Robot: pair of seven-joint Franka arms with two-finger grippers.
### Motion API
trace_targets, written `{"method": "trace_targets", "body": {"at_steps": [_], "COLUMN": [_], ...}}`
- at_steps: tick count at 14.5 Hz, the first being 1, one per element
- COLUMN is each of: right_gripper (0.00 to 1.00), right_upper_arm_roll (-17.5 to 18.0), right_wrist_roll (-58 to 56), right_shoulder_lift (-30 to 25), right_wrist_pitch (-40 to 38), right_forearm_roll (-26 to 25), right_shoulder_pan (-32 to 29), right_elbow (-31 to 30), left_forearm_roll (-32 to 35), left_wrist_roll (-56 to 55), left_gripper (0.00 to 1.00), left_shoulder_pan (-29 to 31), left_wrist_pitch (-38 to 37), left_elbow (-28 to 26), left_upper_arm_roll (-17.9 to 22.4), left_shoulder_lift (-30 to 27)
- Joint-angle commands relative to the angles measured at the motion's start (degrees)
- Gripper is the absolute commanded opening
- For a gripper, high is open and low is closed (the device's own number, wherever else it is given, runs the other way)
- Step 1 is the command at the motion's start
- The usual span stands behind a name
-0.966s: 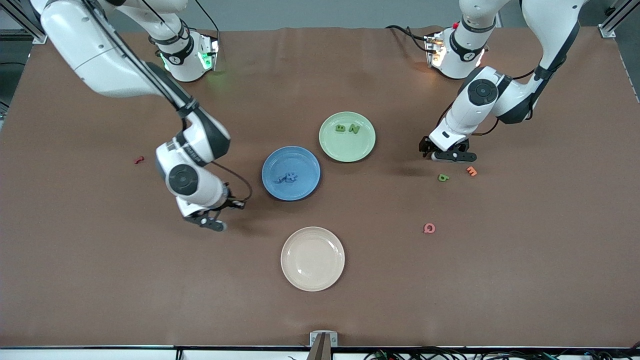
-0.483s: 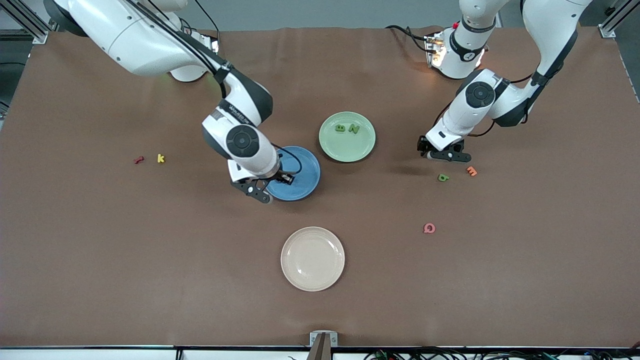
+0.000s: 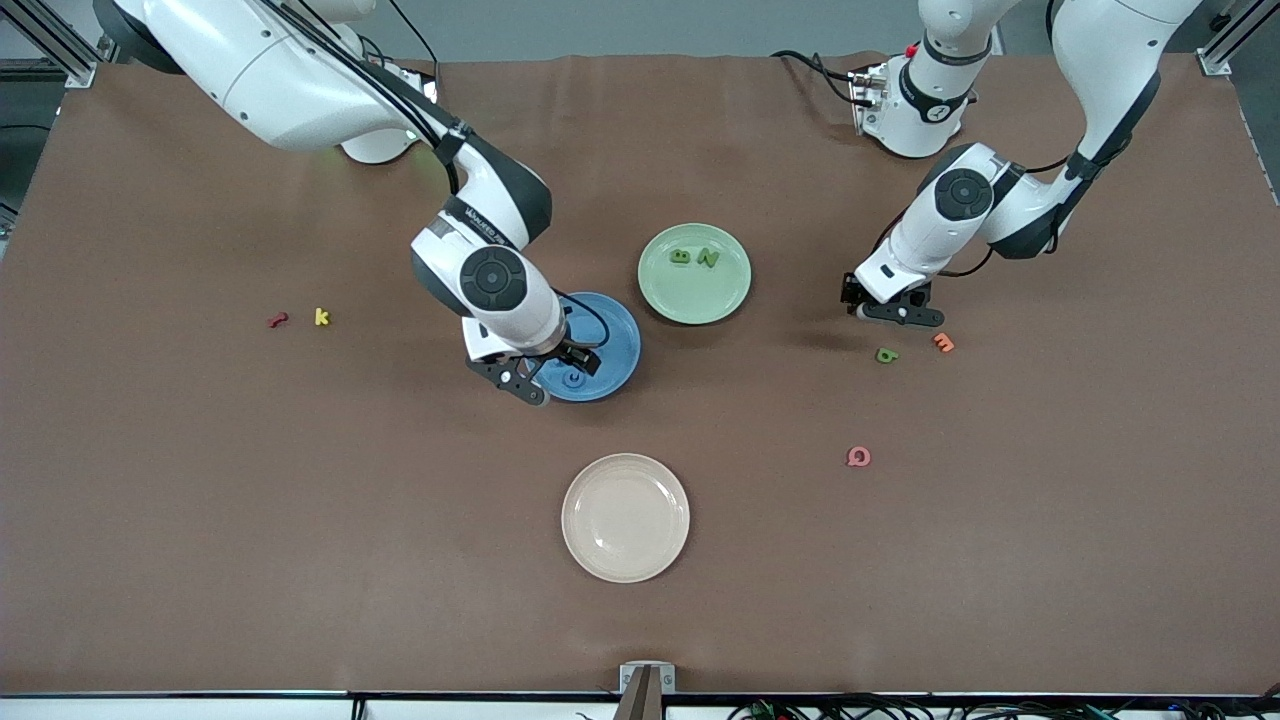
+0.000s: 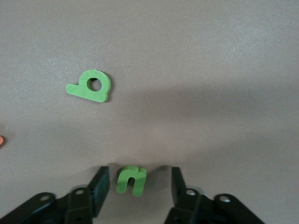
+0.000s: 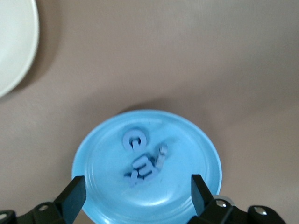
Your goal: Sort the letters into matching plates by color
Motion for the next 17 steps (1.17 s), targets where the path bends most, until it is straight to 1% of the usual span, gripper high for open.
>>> {"method": "trace_targets", "body": {"at_steps": [1, 3, 5, 7, 9, 14, 15, 17], "right_gripper": [1.00, 1.00, 1.00, 1.00, 1.00, 1.00, 1.00, 1.00], "right_upper_arm_roll": [0.43, 0.61, 0.61, 0.61, 0.70, 1.31, 2.18, 5.69], "right_wrist_roll": [-7.73, -15.54, -23.64, -29.36, -35.33, -47.47, -49.06, -52.14], "right_shoulder_lift": [-0.46, -0.90, -3.79, -6.07, -8.53, -15.30, -16.53, -17.95], "right_wrist_pitch": [-1.11, -4.27, -7.42, -11.38, -15.42, -23.42, -24.83, -28.26], "right_forearm_roll": [-1.01, -1.10, -1.10, -1.10, -1.10, -0.22, -0.13, 0.13], "right_shoulder_pan": [-4.75, -8.70, -12.84, -15.92, -18.56, -24.36, -25.68, -30.06], "right_elbow": [0.80, 0.89, 0.62, 0.62, 0.71, 0.80, 0.88, 1.41], "left_forearm_roll": [1.46, 1.55, 2.25, 4.35, 6.29, 6.39, 6.30, 5.51], "left_wrist_roll": [-0.38, -0.46, -0.55, -1.25, -2.48, -4.76, -5.03, -5.30], "left_gripper": [0.49, 0.41, 0.34, 0.31, 0.27, 0.23, 0.23, 0.23], "left_shoulder_pan": [0.37, 0.46, 0.37, 0.37, 0.46, 0.37, 0.37, 0.28], "left_wrist_pitch": [0.93, 0.93, 0.84, 0.93, 0.84, 0.40, 0.40, 0.05], "left_elbow": [0.18, 0.09, 0.18, 0.18, 0.35, 1.05, 1.40, 2.81], "left_upper_arm_roll": [0.05, 0.22, 0.57, 1.97, 2.42, 2.24, 2.07, 1.28], "left_shoulder_lift": [0.83, 0.92, 0.92, 1.18, 1.71, 0.39, -0.13, -1.01]}}
